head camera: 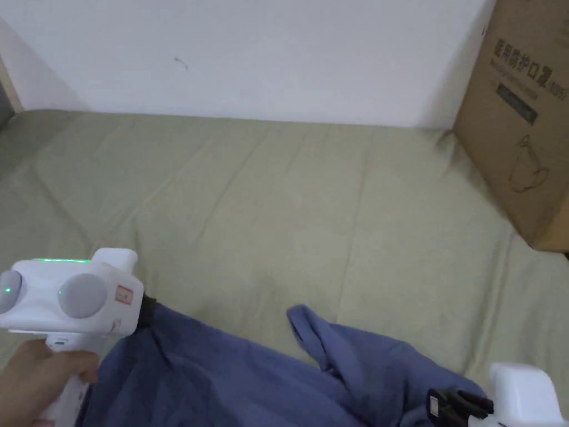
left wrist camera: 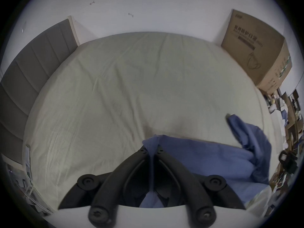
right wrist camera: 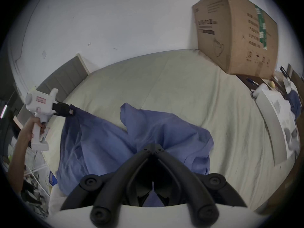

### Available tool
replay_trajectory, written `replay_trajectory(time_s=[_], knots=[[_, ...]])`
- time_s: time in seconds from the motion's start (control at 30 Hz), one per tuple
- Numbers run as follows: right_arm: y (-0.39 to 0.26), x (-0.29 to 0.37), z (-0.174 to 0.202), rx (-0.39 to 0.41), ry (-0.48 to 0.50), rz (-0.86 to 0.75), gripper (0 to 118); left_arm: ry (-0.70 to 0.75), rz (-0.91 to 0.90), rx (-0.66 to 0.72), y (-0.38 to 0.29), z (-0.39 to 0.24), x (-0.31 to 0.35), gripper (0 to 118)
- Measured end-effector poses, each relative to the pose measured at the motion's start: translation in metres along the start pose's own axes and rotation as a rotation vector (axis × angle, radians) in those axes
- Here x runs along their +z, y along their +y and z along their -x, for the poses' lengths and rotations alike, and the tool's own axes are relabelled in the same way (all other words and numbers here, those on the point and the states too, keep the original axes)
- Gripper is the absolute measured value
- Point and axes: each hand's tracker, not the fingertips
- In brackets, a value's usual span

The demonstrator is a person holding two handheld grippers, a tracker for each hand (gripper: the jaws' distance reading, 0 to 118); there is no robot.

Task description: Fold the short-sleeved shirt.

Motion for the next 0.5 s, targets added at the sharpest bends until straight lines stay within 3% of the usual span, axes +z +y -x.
replay_trajectory(time_s=[0.03,0.07,0.13,0.17,0.3,0.33,0.4,0.5], knots=[[0.004,-0.006,0.0,0.005,-0.005,-0.016,3,-0.02,-0.002,0.015,0.001,0.001,0.004,2],[0.009,-0.014,-0.003,0.02,0.01,-0.016,28,-0.022,-0.015,0.032,0.001,0.0,0.006,2],[0.026,-0.034,-0.008,0.07,0.077,0.086,97,-0.009,-0.015,0.014,0.001,-0.001,0.012,2],[0.034,-0.047,-0.009,0.067,0.08,0.119,116,0.01,-0.018,-0.006,0.0,-0.003,0.013,2],[0.059,-0.086,-0.022,0.038,0.202,0.12,115,-0.001,-0.021,-0.012,-0.003,-0.005,0.013,2],[0.066,-0.101,-0.026,0.052,0.182,0.175,115,-0.005,-0.019,-0.007,-0.003,-0.005,0.013,2],[0.078,-0.125,-0.027,0.097,0.047,0.228,115,-0.004,-0.012,0.0,-0.005,-0.005,0.014,2],[0.082,-0.16,-0.031,0.211,0.03,0.306,114,-0.006,-0.011,0.005,-0.005,-0.004,0.015,2]])
